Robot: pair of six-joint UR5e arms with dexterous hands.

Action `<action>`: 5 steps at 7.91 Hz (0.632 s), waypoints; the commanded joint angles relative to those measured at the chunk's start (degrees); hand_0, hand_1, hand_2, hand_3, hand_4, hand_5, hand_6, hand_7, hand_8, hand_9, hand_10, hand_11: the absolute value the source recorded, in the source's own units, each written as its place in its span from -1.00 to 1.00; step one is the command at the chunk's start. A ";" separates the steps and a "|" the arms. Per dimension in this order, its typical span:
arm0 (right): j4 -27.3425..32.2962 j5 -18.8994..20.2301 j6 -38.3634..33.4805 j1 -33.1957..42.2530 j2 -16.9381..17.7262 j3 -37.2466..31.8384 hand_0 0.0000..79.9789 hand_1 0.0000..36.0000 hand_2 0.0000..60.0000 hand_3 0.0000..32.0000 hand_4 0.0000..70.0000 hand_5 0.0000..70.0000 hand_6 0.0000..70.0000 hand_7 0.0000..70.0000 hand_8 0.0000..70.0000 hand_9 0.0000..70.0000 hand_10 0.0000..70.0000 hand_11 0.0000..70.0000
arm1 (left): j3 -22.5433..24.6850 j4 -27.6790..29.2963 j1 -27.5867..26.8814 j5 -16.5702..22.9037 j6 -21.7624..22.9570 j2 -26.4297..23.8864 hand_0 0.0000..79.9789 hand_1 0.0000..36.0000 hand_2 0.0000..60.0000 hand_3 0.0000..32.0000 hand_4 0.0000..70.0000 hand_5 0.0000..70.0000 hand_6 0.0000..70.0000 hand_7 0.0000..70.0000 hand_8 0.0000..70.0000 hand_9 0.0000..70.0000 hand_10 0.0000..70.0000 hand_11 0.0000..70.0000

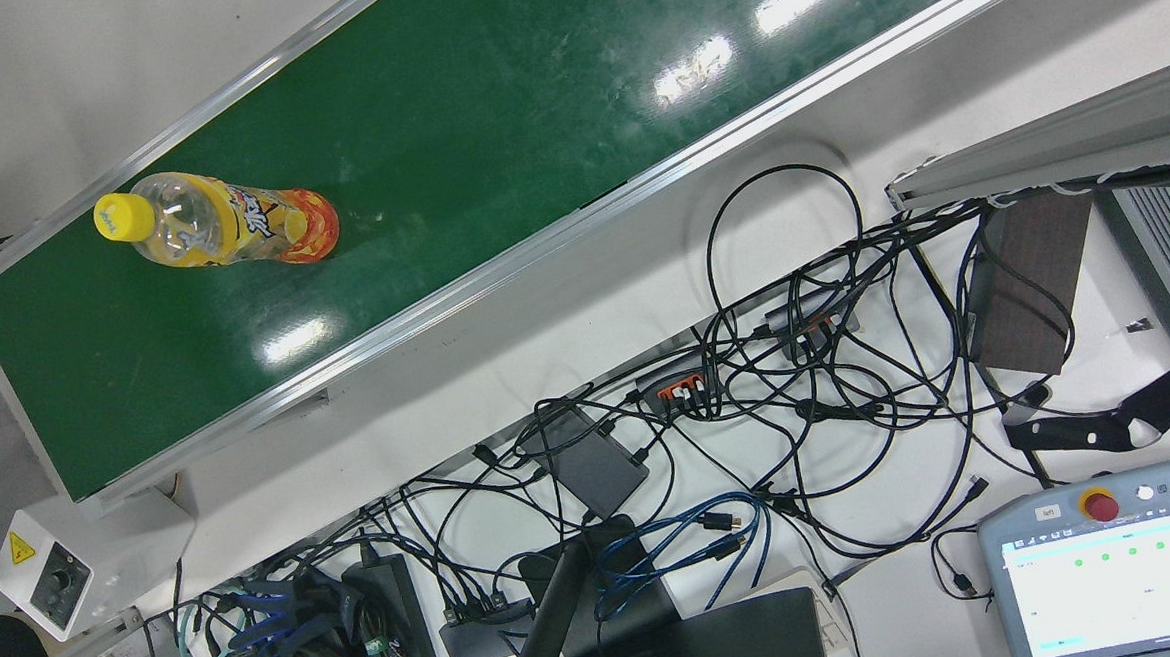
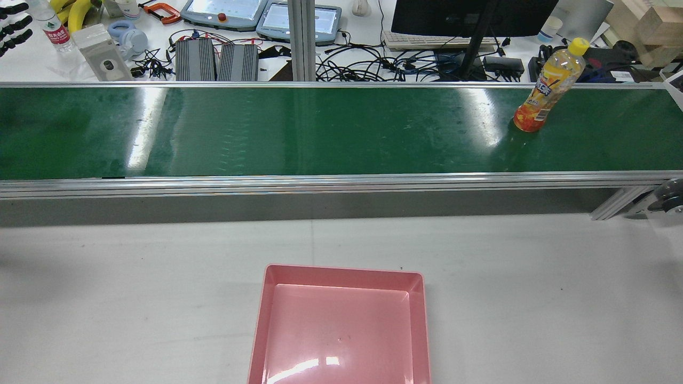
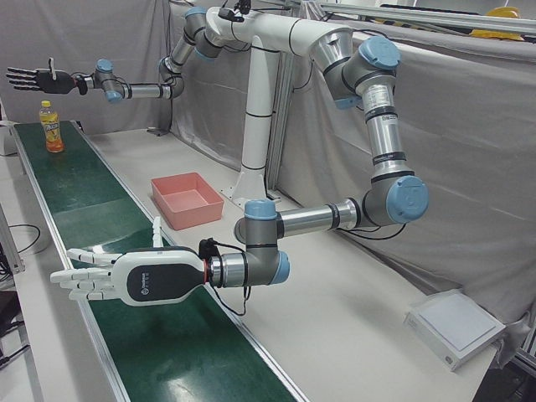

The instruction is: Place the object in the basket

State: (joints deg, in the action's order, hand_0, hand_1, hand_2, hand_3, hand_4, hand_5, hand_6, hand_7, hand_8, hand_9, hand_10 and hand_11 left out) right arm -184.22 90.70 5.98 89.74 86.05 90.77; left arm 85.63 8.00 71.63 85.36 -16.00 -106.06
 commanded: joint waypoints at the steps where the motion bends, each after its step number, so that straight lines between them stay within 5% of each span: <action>1: 0.00 0.00 0.00 0.00 0.00 0.02 -1.00 -1.00 -1.00 -1.00 -1.00 -1.00 -1.00 -1.00 -1.00 -1.00 -1.00 -1.00 | 0.85 0.00 0.09 -0.02 0.00 0.06 0.22 -0.68 -1.00 -1.00 -0.48 -0.61 -1.00 -1.00 -0.81 -0.72 -0.83 -0.73; 5: 0.00 0.00 0.00 0.00 0.09 -0.06 -1.00 -1.00 -1.00 -1.00 -1.00 -1.00 -1.00 -1.00 -1.00 -1.00 -1.00 -1.00 | 1.03 0.00 0.18 0.07 0.00 0.06 0.22 -0.68 -1.00 -1.00 -0.48 -0.60 -1.00 -1.00 -0.80 -0.71 -0.84 -0.75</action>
State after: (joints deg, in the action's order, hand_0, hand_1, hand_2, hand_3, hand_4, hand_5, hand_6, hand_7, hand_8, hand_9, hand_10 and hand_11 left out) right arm -184.22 90.70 5.98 89.74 86.09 90.74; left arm 86.61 8.00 71.78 85.39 -15.99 -106.00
